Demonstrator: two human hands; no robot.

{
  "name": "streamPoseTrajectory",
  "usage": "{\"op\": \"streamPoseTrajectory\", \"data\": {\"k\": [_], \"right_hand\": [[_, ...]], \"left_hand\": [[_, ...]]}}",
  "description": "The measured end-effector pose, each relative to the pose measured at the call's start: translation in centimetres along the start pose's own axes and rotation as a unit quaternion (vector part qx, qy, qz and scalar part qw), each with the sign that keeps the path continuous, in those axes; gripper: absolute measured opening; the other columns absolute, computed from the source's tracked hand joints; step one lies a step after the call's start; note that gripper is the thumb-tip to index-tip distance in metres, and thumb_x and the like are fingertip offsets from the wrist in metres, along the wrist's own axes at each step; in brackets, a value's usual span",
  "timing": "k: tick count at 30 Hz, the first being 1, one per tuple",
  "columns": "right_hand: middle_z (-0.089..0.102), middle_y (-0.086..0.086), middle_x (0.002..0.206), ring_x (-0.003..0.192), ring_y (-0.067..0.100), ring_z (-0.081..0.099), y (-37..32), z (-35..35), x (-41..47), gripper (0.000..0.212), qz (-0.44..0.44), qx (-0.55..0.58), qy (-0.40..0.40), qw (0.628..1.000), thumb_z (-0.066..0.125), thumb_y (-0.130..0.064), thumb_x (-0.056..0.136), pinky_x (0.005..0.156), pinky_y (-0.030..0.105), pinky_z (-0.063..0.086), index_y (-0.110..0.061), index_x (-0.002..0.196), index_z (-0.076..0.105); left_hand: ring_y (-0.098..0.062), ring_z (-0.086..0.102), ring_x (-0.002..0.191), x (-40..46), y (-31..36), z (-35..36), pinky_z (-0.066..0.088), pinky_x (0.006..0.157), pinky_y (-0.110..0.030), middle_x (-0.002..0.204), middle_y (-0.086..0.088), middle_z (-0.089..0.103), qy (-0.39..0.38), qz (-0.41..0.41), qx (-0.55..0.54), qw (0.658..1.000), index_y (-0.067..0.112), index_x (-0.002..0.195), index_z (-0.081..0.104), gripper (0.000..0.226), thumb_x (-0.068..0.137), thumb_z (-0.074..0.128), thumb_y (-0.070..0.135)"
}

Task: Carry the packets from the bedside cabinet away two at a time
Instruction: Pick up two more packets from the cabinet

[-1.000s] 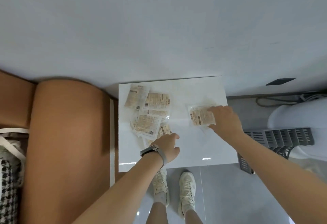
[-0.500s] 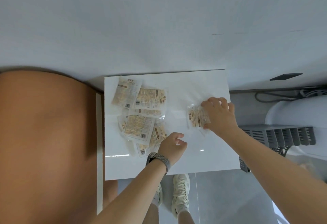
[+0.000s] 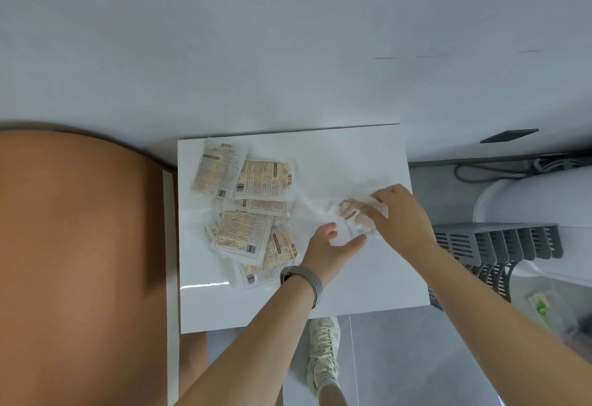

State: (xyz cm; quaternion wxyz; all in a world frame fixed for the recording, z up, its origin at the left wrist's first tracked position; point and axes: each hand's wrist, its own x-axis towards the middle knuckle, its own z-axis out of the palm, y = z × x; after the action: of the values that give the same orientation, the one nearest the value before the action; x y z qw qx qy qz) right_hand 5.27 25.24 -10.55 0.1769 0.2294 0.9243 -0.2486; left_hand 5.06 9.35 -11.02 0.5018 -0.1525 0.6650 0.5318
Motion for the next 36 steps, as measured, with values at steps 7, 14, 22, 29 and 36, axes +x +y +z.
{"op": "streamPoseTrajectory", "data": {"k": [7,14,22,29,36], "right_hand": [[0.075,0.005,0.101,0.092,0.024,0.072,-2.0,-2.2,-6.9,0.019,0.232,0.529,-0.104,0.809,0.061,-0.018,0.094,0.081,0.044,0.058,-0.014,0.111,0.068],[0.068,-0.007,0.106,0.092,0.014,0.064,0.2,-1.7,-4.9,0.024,0.175,0.269,-0.035,0.947,0.075,-0.033,0.082,0.076,0.023,0.051,-0.023,0.102,0.068],[0.041,-0.006,0.146,0.136,0.026,0.027,2.9,-0.4,1.6,0.105,-0.021,-0.128,-0.049,0.990,0.083,-0.036,0.073,0.104,0.043,0.037,-0.040,0.152,0.014],[0.051,-0.004,0.103,0.111,0.023,0.046,1.7,0.0,2.1,0.049,0.021,-0.289,-0.072,0.954,0.071,-0.058,0.075,0.089,0.037,0.031,-0.034,0.115,0.057],[0.073,-0.002,0.088,0.084,0.020,0.068,-0.4,-0.4,-3.2,0.016,0.117,0.237,-0.070,0.962,0.059,-0.029,0.095,0.074,0.032,0.052,-0.019,0.093,0.070]], "left_hand": [[-0.023,0.065,0.111,0.1,-0.1,0.2,0.050,0.097,-0.038,0.114,-0.003,0.072,-0.110,0.039,-0.132,0.984,0.021,0.113,0.067,0.069,0.056,0.086,0.056],[-0.018,0.072,0.088,0.1,-2.1,-1.4,0.058,0.066,-0.029,0.097,-0.003,0.076,-0.011,0.010,-0.189,0.982,0.016,0.102,0.070,0.032,0.075,0.082,0.028],[-0.012,0.069,0.099,-0.5,-3.8,-3.0,0.056,0.060,-0.022,0.107,-0.001,0.074,0.054,-0.016,-0.262,0.964,0.015,0.110,0.068,0.033,0.078,0.078,0.012],[-0.012,0.063,0.114,-0.3,-3.5,-3.4,0.043,0.107,-0.044,0.114,0.008,0.071,0.067,-0.003,-0.260,0.963,0.025,0.120,0.064,0.063,0.064,0.088,0.038],[-0.012,0.053,0.127,-1.3,-2.9,-3.0,0.032,0.114,-0.049,0.128,0.012,0.064,-0.010,0.004,-0.278,0.960,0.033,0.129,0.058,0.081,0.057,0.084,0.062]]}}
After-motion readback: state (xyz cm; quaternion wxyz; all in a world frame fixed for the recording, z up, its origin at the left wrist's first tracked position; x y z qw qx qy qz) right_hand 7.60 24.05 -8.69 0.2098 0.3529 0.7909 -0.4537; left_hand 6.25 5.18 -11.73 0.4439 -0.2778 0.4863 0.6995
